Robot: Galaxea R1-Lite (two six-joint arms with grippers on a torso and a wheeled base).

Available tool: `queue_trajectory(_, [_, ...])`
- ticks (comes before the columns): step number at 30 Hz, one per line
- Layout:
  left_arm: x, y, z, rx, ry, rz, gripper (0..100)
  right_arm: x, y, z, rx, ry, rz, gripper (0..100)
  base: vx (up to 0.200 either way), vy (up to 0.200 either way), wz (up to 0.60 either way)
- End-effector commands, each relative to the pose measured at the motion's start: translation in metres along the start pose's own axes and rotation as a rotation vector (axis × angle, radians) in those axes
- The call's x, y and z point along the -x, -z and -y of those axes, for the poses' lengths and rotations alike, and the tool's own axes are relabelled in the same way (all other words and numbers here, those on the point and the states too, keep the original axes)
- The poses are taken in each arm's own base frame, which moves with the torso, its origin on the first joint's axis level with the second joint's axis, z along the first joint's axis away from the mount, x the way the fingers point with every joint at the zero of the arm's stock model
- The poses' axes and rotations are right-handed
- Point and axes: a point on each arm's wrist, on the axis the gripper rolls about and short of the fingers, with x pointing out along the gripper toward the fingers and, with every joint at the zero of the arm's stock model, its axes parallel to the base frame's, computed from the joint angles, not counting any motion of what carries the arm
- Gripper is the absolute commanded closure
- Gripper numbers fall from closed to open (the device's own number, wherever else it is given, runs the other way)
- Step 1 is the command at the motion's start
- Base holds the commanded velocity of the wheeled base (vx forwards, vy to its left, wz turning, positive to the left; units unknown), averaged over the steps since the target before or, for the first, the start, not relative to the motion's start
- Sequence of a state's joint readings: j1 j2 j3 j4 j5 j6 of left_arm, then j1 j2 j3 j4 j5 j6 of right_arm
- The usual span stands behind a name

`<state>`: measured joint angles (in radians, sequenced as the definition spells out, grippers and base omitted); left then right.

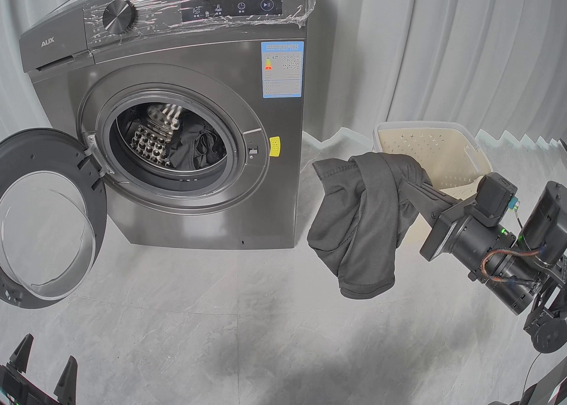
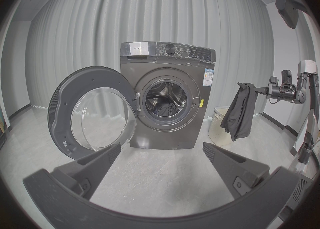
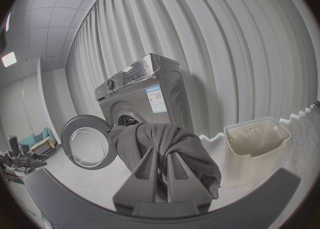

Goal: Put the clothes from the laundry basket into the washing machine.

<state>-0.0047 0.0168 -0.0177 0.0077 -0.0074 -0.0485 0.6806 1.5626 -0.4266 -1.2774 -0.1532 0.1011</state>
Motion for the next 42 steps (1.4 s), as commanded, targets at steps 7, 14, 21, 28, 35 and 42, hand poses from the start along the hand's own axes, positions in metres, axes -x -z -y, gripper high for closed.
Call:
queue_trajectory(7, [0.0002, 0.0044, -0.0002, 0.001, 0.000, 0.002, 0, -0.0014, 0.0017, -0.0001, 0.001, 0.002, -0.005, 100, 0.000, 0.200, 0.00])
queue_trajectory(14, [0.0002, 0.0044, -0.0002, 0.001, 0.000, 0.002, 0, -0.0023, 0.0026, -0.0002, -0.001, 0.002, -0.008, 100, 0.000, 0.200, 0.00])
queue_trajectory(21, [0.0002, 0.0044, -0.0002, 0.001, 0.000, 0.002, 0, -0.0036, 0.0030, 0.0008, 0.000, 0.007, -0.009, 100, 0.000, 0.200, 0.00])
queue_trajectory(28, [0.0002, 0.0044, -0.0002, 0.001, 0.000, 0.002, 0, -0.0040, 0.0024, 0.0003, 0.000, 0.005, -0.006, 100, 0.000, 0.200, 0.00])
queue_trajectory(35, [0.0002, 0.0044, -0.0002, 0.001, 0.000, 0.002, 0, -0.0051, 0.0024, 0.0017, 0.000, 0.013, -0.005, 100, 0.000, 0.200, 0.00])
queue_trajectory(42, [0.0002, 0.0043, -0.0002, -0.009, -0.003, 0.004, 0, -0.0063, 0.0005, -0.0056, -0.005, -0.017, 0.004, 100, 0.000, 0.086, 0.00])
